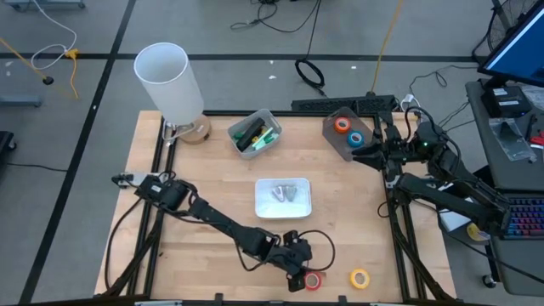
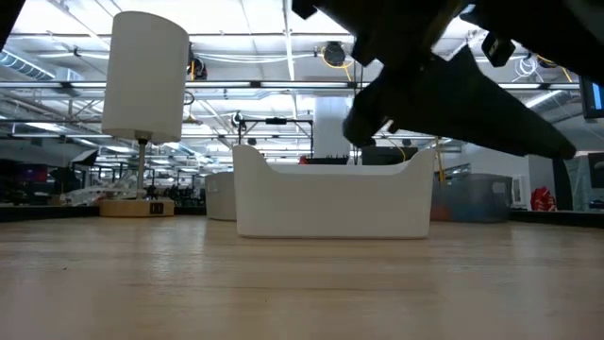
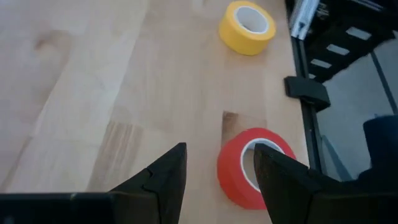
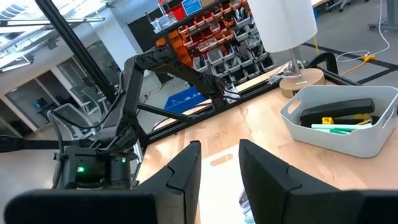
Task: Pick and place Stapler, Stapler remover, tape
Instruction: Put the red tape into the black bin
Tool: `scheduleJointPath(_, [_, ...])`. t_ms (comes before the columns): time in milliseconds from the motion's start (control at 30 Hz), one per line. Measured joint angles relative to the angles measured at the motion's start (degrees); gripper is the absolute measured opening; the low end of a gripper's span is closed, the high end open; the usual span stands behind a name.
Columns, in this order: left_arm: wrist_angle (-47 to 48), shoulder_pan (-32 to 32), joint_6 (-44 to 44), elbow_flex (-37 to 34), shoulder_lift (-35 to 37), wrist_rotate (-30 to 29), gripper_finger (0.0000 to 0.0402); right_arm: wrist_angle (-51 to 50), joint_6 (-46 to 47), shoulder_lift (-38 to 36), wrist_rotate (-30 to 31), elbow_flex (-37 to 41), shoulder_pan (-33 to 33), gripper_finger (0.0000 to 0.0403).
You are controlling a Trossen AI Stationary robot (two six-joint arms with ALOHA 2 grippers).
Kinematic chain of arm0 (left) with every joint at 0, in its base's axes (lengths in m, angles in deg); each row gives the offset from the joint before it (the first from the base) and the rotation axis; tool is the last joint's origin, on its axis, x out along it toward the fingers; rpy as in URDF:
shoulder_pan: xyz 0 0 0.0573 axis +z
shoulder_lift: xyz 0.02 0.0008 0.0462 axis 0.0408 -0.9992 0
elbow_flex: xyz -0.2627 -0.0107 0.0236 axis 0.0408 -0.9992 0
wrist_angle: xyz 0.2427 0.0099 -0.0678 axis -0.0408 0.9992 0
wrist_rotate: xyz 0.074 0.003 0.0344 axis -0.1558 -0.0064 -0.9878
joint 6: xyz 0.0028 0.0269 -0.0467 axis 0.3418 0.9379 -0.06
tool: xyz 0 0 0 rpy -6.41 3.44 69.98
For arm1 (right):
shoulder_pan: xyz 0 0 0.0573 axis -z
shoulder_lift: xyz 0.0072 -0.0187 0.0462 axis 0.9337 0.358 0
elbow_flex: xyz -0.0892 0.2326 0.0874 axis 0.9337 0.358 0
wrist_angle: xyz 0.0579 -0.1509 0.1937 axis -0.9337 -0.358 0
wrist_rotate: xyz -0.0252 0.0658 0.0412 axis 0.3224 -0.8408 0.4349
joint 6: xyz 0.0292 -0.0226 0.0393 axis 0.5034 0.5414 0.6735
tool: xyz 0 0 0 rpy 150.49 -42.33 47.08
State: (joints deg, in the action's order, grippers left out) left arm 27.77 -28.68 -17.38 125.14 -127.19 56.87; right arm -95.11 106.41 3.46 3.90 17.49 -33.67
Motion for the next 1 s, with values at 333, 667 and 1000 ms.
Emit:
scheduleJointPath(333, [6.08,-2.02,-9.49,0.00,10.74,1.60,0.0186,0.94,4.80,-0.57,-17.83,0.00,-4.77,0.0100])
scheduleJointPath(667, [22.56,-2.17,-7.46,0.00,26.43,-1.61,0.0186,10.03,4.89,-0.72,-7.79,0.04,-16.97,0.0100])
scheduleJointPath(1000, [40.60,-6.26,-2.53,0.00,37.59,-17.69,0.0186,18.25,4.52,9.66,-1.19,0.02,-30.09,0.0100])
